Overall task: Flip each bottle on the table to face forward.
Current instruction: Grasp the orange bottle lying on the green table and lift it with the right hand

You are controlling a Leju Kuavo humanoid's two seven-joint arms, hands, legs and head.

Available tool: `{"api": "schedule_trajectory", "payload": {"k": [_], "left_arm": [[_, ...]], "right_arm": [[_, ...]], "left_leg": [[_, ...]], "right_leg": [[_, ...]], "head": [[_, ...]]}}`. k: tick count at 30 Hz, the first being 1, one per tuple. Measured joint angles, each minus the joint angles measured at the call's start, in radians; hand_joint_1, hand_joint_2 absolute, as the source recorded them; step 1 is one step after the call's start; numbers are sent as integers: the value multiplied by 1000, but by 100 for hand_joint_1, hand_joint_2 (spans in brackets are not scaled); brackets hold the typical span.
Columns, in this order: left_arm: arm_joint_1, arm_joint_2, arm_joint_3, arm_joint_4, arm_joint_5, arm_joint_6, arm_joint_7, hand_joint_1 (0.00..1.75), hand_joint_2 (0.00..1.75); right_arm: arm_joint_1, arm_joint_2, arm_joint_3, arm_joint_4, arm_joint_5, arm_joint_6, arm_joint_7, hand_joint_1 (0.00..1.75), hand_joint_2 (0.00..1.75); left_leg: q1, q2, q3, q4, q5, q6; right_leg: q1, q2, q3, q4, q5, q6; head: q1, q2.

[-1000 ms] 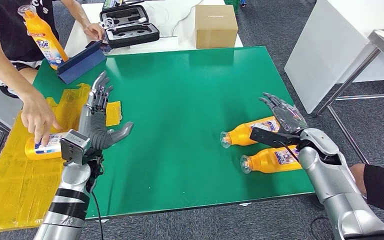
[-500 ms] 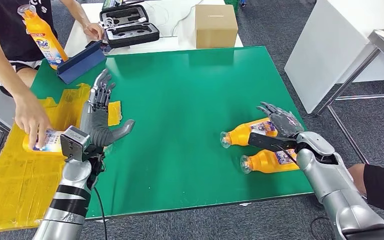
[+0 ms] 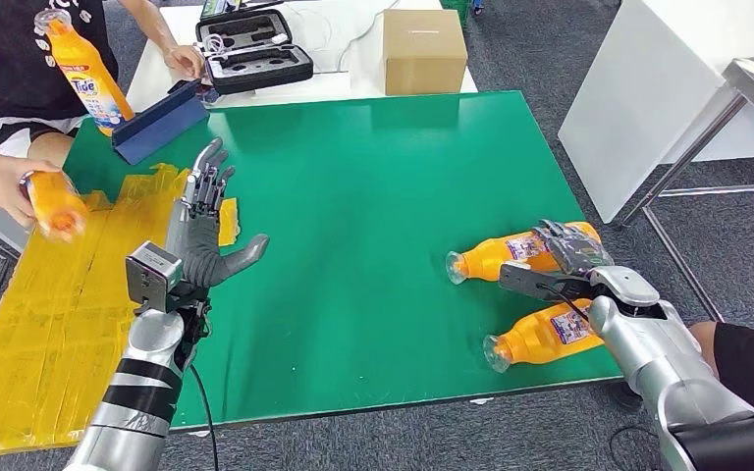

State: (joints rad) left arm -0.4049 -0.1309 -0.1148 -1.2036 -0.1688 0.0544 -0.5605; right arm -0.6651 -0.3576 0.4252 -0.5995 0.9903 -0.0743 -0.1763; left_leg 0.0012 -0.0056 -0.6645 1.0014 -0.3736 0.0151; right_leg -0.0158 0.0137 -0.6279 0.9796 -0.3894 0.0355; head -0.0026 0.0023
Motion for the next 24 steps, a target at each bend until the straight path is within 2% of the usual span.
{"api": "schedule_trajectory", "payload": {"k": [9,16,17,20,21,22,24], "left_arm": [[-4,-7,-3,15,9,-6,8,0,175],[-8,-11,-4,27,12,-7,10,0,175],[-9,-12,-4,29,12,-7,10,0,175],[-16,-15,-4,36,14,-8,10,0,175],[-18,-16,-5,38,15,-8,10,0,175],[-20,-16,-6,41,15,-8,10,0,175],[-23,-17,-8,46,17,-9,10,0,175]], "right_arm": [[-43,30,29,116,107,-67,128,0,175],[-69,47,37,164,130,-64,151,2,175],[-72,49,38,169,132,-62,151,13,175],[-78,54,42,184,142,-46,154,123,175],[-80,55,44,190,148,-36,155,153,175],[-83,57,45,195,154,-27,155,161,175],[-90,60,48,203,163,-13,155,164,175]], "left_leg": [[0,0,1,0,0,0],[0,0,2,0,0,0],[0,0,2,0,0,0],[0,0,3,0,0,0],[0,0,3,0,0,0],[0,0,3,0,0,1],[0,0,3,0,1,1]], "right_leg": [[0,0,0,0,0,0],[0,0,2,0,0,0],[0,0,2,0,0,0],[0,0,2,0,0,0],[0,0,2,0,0,0],[0,0,3,0,0,0],[0,0,3,0,0,0]], "head": [[0,0],[0,0],[0,0],[0,0],[0,0],[0,0],[0,0]]}}
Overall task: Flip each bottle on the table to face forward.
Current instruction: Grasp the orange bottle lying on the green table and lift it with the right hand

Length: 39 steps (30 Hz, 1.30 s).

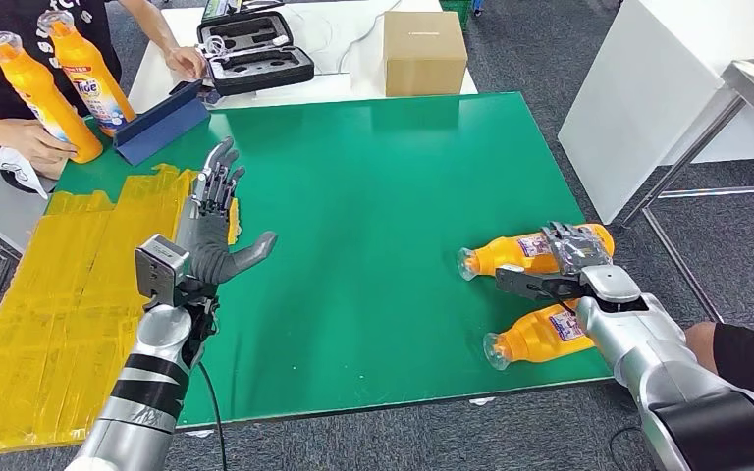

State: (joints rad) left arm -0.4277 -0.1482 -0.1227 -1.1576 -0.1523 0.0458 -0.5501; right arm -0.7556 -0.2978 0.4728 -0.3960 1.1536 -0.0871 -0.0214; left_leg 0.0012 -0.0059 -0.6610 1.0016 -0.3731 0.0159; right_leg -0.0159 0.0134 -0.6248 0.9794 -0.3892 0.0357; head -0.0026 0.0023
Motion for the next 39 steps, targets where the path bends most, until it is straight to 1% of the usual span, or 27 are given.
{"api": "schedule_trajectory", "payload": {"k": [4,18,22,23,28,30,33,35,37,39], "left_arm": [[-3,-1,-6,10,4,0,0,0,175],[-2,-2,-8,12,9,1,0,0,175],[3,-2,-8,12,10,5,-2,0,175],[5,-2,-8,12,10,5,-2,0,175],[10,-1,-8,12,10,11,-3,0,175],[12,-1,-8,12,10,14,-3,0,175],[15,-1,-8,12,10,15,-2,0,175],[15,-2,-9,11,10,15,2,0,175],[15,-2,-10,11,10,15,8,0,175],[15,-2,-11,11,10,14,13,0,175]], "right_arm": [[-16,5,5,12,12,19,-4,159,175],[-22,13,9,21,27,20,-6,153,175],[-21,18,14,22,37,14,1,173,175],[-20,20,15,22,40,4,4,175,175],[-4,32,15,23,45,-84,9,175,175],[11,39,10,22,35,-171,0,175,175],[45,60,-18,11,18,-346,-13,175,175],[66,82,-51,-10,14,-446,-20,175,175],[82,103,-91,-36,15,-511,-27,175,175],[91,121,-127,-58,15,-539,-31,175,175]], "left_leg": [[0,0,2,0,0,0],[0,0,6,0,0,0],[0,0,6,0,0,0],[0,0,7,0,0,0],[0,1,7,0,0,0],[0,1,6,0,0,0],[0,1,5,0,0,0],[0,1,4,0,0,0],[0,1,4,0,0,0],[1,1,3,0,0,0]], "right_leg": [[0,0,2,0,0,0],[0,0,6,0,0,0],[0,0,7,0,0,0],[1,0,7,0,0,0],[1,0,7,0,0,0],[1,0,7,0,0,0],[1,0,6,0,0,0],[1,0,5,0,0,0],[1,0,4,0,0,0],[1,0,4,0,0,0]], "head": [[0,0],[0,0],[0,0],[0,0],[0,0],[0,0],[0,0],[0,0],[0,0],[0,0]]}}
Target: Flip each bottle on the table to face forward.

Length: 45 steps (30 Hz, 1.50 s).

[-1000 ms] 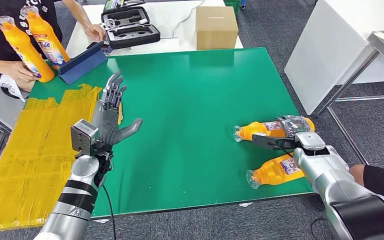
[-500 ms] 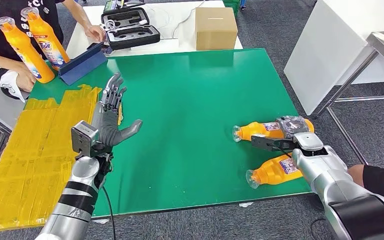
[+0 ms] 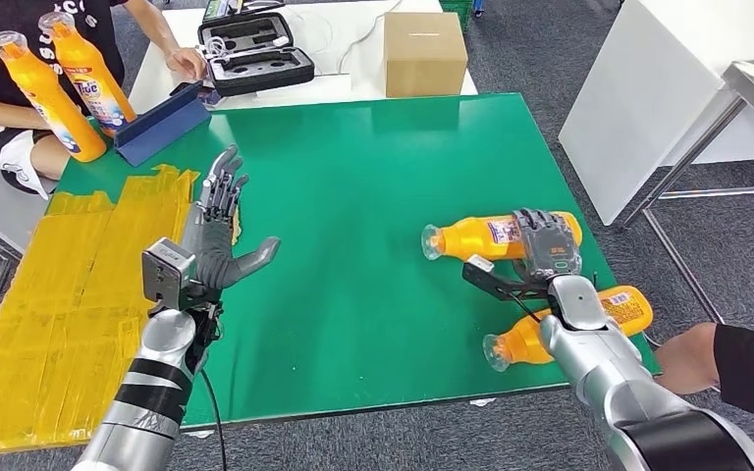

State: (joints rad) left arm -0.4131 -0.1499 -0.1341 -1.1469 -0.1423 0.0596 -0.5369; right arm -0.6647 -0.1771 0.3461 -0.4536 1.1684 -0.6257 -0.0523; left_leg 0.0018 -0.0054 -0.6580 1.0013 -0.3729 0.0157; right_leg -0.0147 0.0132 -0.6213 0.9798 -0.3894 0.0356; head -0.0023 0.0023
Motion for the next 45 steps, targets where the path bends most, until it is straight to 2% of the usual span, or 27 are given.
{"api": "schedule_trajectory", "payload": {"k": [5,9,11,14,16,19,21,26,30,38,45], "left_arm": [[-1,0,-1,-1,1,-5,5,0,175],[-9,0,-4,-1,19,-28,22,0,175],[-18,1,-9,-1,35,-48,35,0,175],[-33,1,-18,-1,56,-75,50,0,175],[-42,1,-26,1,64,-83,55,0,175],[-51,1,-35,3,73,-93,58,0,175],[-58,1,-40,8,85,-110,63,0,175],[-93,-1,-57,46,115,-148,70,0,175],[-121,-8,-70,80,125,-156,70,0,175],[-152,-28,-86,118,126,-156,70,0,175],[-157,-32,-96,134,126,-155,70,0,175]], "right_arm": [[19,27,-57,-38,0,-26,-19,175,175],[47,63,-128,-109,-17,-61,-94,175,175],[61,95,-181,-158,-65,-62,-165,175,175],[71,149,-250,-220,-216,-31,-273,175,175],[73,182,-279,-254,-291,-2,-310,175,175],[77,214,-303,-287,-333,22,-332,175,175],[79,232,-313,-303,-399,69,-365,175,175],[99,291,-324,-355,-668,303,-474,175,175],[113,334,-321,-383,-748,385,-485,175,175],[113,390,-294,-379,-792,443,-493,175,175],[113,407,-278,-369,-796,464,-497,175,175]], "left_leg": [[0,0,-3,0,0,0],[0,0,-4,0,0,0],[0,0,-4,0,0,0],[0,1,-4,0,0,0],[0,1,-4,0,0,0],[1,1,-4,0,0,0],[0,0,-4,0,0,0],[0,1,-5,0,0,0],[0,1,-5,0,0,0],[0,1,-5,0,0,0],[0,1,-5,0,0,0]], "right_leg": [[-1,0,-2,0,0,0],[0,0,-3,0,0,0],[0,0,-3,0,0,0],[0,0,-4,0,0,0],[1,0,-4,0,0,0],[0,0,-5,0,0,0],[0,0,-5,0,0,0],[0,0,-5,0,0,0],[0,0,-5,0,0,0],[0,0,-6,0,0,0],[0,0,-6,0,0,0]], "head": [[0,0],[0,0],[0,0],[0,0],[0,0],[0,0],[0,0],[0,0],[0,0],[0,0],[0,0]]}}
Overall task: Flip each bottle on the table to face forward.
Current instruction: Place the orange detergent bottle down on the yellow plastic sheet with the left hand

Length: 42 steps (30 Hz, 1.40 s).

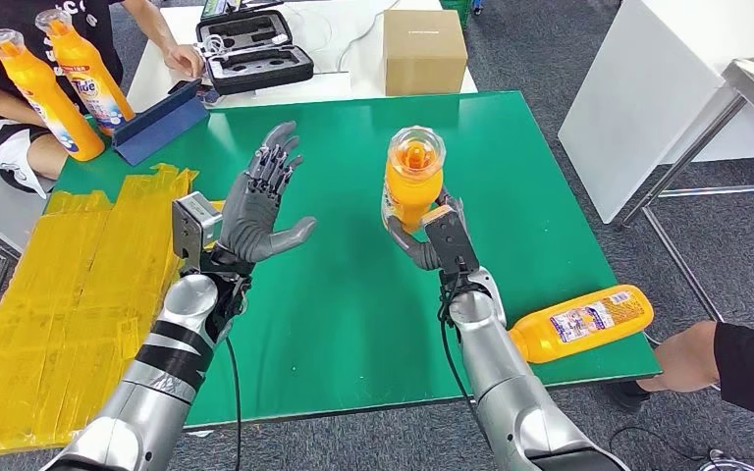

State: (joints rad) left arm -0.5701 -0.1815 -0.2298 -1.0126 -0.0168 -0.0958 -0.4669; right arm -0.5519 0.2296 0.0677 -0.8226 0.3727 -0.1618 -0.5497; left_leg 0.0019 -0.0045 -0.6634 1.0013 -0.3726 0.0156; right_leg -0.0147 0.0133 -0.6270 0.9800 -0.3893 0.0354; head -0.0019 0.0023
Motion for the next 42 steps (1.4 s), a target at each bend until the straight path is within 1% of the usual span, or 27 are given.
{"api": "schedule_trajectory", "payload": {"k": [4,8,11,17,23,35,36,39,40,42], "left_arm": [[-12,-9,-8,18,-11,4,-2,0,175],[-27,-22,-23,40,-42,32,-11,0,175],[-32,-26,-38,55,-70,51,-15,0,175],[-41,-29,-68,94,-133,77,-9,0,175],[-61,-33,-112,154,-254,181,9,0,175],[-76,-39,-156,202,-351,244,25,0,175],[-77,-41,-158,205,-354,248,25,34,175],[-78,-44,-157,210,-337,251,22,165,175],[-78,-45,-153,210,-318,245,17,175,175],[-76,-48,-136,208,-260,220,4,175,175]], "right_arm": [[-1,25,32,18,-7,40,-5,175,175],[-5,58,67,39,-17,45,-9,175,175],[-13,68,83,49,-28,45,-7,175,175],[-20,73,105,60,-43,43,-1,175,175],[-25,76,125,71,-51,38,11,175,175],[-24,76,139,78,-59,34,21,175,175],[-24,76,142,79,-57,34,23,175,175],[-24,77,157,85,-45,29,32,175,175],[-23,78,164,88,-41,25,35,175,175],[-23,81,177,95,-36,14,38,175,175]], "left_leg": [[0,0,0,0,0,0],[0,0,0,0,0,0],[0,0,0,0,0,0],[0,0,0,0,0,0],[0,0,0,0,0,0],[0,0,-1,0,0,0],[0,0,-1,0,0,0],[0,0,-1,0,0,0],[0,0,-1,0,0,0],[0,0,-1,0,0,0]], "right_leg": [[0,0,0,0,0,0],[0,0,0,0,0,0],[0,0,0,0,0,0],[0,0,0,0,0,0],[0,0,0,0,0,0],[0,0,-1,0,0,0],[0,0,-1,0,0,0],[0,0,-1,0,0,0],[0,0,-1,0,0,0],[0,0,-1,0,0,0]], "head": [[0,0],[0,0],[0,0],[0,0],[0,0],[0,0],[0,0],[0,0],[0,0],[0,0]]}}
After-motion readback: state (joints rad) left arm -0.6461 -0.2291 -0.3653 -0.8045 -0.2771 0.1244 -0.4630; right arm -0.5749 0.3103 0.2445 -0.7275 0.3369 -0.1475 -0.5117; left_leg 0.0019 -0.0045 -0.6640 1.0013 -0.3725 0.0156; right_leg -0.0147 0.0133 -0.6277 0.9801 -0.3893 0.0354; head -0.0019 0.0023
